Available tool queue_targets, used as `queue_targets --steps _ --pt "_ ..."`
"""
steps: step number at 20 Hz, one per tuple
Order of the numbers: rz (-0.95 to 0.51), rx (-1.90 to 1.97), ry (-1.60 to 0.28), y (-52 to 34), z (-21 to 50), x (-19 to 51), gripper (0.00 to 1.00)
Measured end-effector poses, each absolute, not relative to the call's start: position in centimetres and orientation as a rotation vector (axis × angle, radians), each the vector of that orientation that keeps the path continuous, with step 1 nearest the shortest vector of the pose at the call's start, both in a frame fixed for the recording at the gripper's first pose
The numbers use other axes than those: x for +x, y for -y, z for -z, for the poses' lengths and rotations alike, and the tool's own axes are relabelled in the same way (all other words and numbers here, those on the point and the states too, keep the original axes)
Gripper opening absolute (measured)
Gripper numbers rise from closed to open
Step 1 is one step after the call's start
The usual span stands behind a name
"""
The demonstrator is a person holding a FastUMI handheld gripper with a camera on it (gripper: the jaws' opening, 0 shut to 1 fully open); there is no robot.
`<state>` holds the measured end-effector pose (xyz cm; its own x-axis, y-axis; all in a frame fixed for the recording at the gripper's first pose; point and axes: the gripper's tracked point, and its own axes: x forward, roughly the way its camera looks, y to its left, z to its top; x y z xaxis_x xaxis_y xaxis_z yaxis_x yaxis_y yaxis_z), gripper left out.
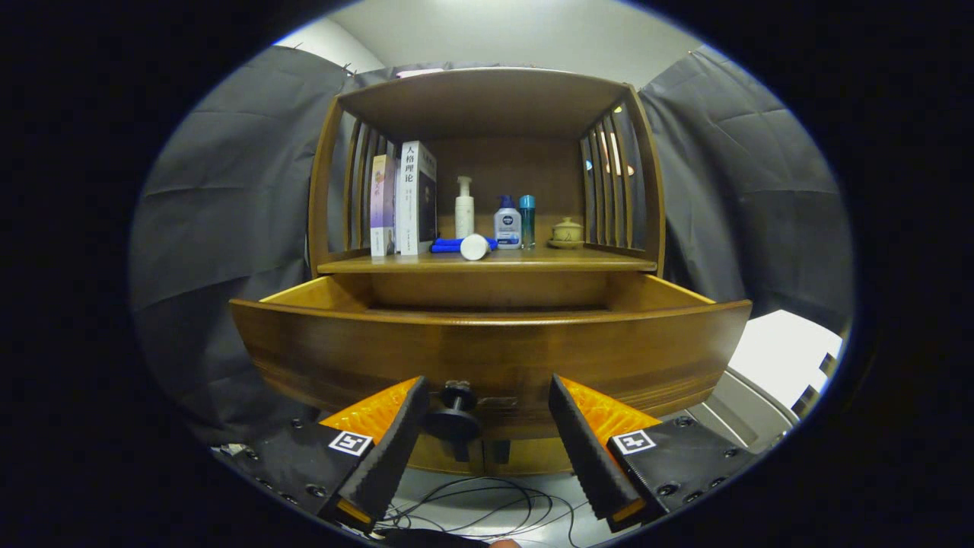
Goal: Pull open the drawer, take out the items inside it, and place them on the countertop above the cabinet.
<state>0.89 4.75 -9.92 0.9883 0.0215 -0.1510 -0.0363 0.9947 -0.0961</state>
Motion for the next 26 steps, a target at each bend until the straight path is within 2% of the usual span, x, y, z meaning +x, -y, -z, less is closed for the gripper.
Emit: queue_targets --steps 11,26 --pt "0.001 -0.122 -0.268 -5.6 14.3 2.9 1.00" --pt "0.008 -0.175 -0.248 -5.0 13.9 4.8 1.00"
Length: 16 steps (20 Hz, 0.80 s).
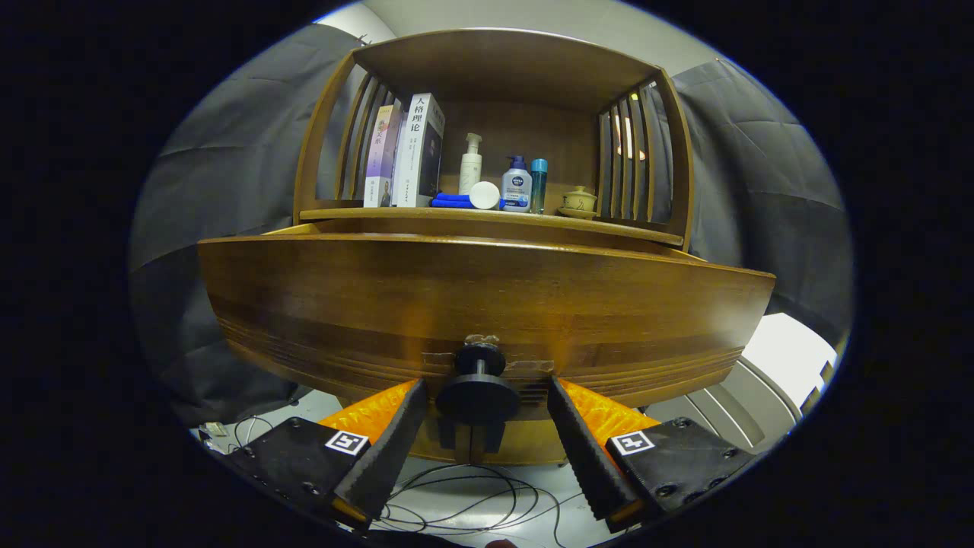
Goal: Pull open the drawer, take out the items inside it, and place them on the countertop above the cabinet.
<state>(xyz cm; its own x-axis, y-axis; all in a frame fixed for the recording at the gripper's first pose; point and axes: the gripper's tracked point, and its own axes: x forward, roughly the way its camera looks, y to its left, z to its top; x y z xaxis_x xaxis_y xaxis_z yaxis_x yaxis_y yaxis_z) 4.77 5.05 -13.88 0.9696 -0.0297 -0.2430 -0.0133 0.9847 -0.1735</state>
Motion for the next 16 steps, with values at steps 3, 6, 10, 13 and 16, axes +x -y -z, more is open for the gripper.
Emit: queue_targets --steps 3,6,10,13,16 --pt "0.008 -0.167 -0.245 -5.0 13.8 5.7 1.00" --pt "0.008 -0.166 -0.236 -5.0 13.5 7.1 1.00" --pt "0.012 -0.155 -0.221 -5.3 12.9 9.8 0.99" --pt "0.026 -0.155 -0.224 -5.5 12.9 11.1 1.00" --pt "0.031 -0.153 -0.231 -5.6 12.9 12.7 1.00"
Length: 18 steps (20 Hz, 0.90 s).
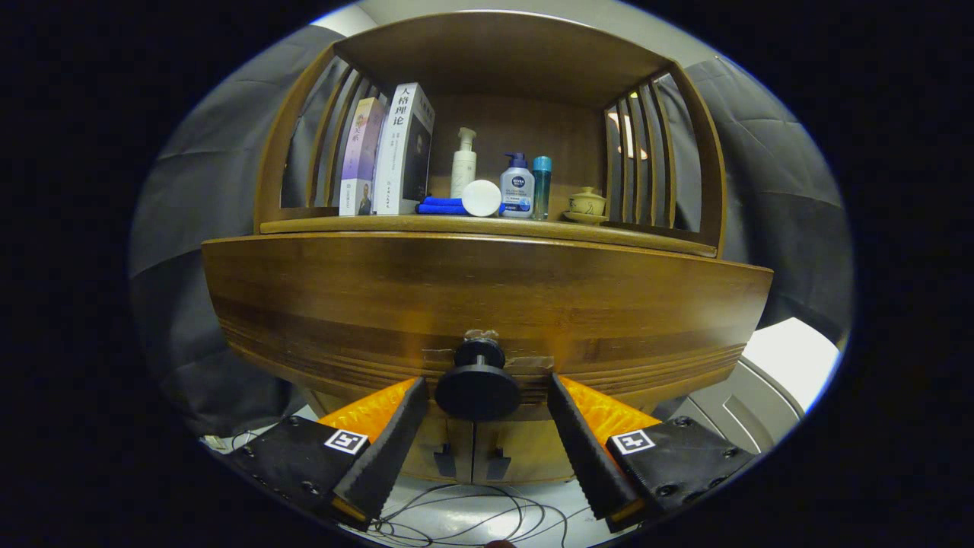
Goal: Pull open the drawer, take out the items inside it, and place them on the countertop above the cabinet.
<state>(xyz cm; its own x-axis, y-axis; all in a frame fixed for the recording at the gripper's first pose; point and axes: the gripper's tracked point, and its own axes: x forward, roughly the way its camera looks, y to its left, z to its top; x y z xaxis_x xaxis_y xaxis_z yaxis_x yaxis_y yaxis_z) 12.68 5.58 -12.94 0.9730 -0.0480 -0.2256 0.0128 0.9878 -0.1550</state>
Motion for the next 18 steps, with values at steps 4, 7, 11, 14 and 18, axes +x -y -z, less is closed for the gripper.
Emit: queue_targets --steps 4,7,11,14,18 --pt "0.032 -0.145 -0.235 -5.6 12.7 14.8 1.00" --pt "0.039 -0.127 -0.233 -5.9 12.8 16.1 1.00" --pt "0.048 -0.121 -0.224 -6.1 12.7 17.5 1.00" --pt "0.034 -0.050 -0.228 -6.4 13.0 18.2 1.00" --pt "0.030 -0.053 -0.234 -6.4 12.9 19.4 1.00"
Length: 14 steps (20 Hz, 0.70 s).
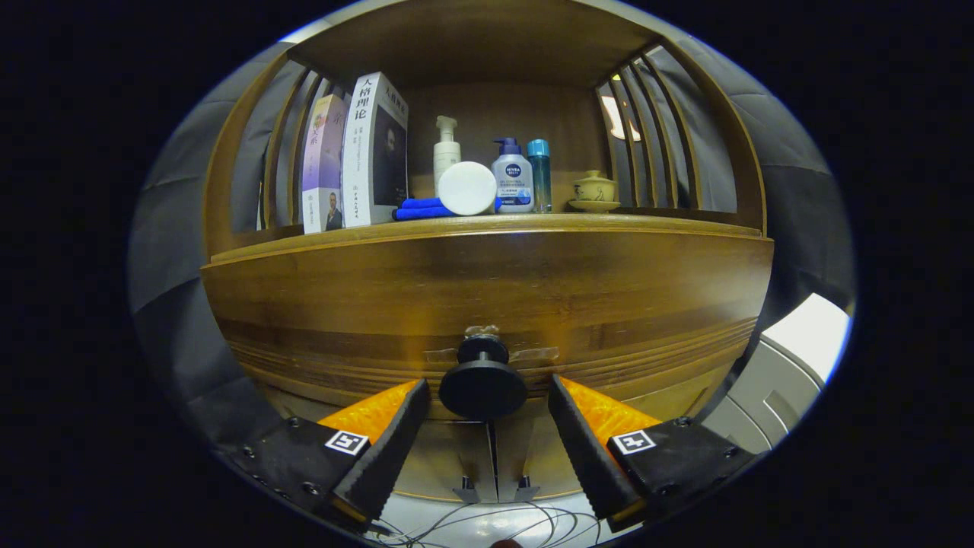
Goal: Pull open the drawer, take out the items inside it, and place them on the countertop above the cabinet.
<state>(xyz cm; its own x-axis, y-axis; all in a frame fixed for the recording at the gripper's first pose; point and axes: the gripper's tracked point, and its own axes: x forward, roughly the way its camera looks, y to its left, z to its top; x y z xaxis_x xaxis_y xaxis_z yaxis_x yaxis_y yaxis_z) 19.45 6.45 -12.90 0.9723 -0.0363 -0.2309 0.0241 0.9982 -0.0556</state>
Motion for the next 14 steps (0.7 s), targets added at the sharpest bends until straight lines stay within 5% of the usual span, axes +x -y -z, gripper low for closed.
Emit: queue_targets --steps 14 --pt "-0.002 -0.057 0.007 -6.6 1.3 9.7 1.00"
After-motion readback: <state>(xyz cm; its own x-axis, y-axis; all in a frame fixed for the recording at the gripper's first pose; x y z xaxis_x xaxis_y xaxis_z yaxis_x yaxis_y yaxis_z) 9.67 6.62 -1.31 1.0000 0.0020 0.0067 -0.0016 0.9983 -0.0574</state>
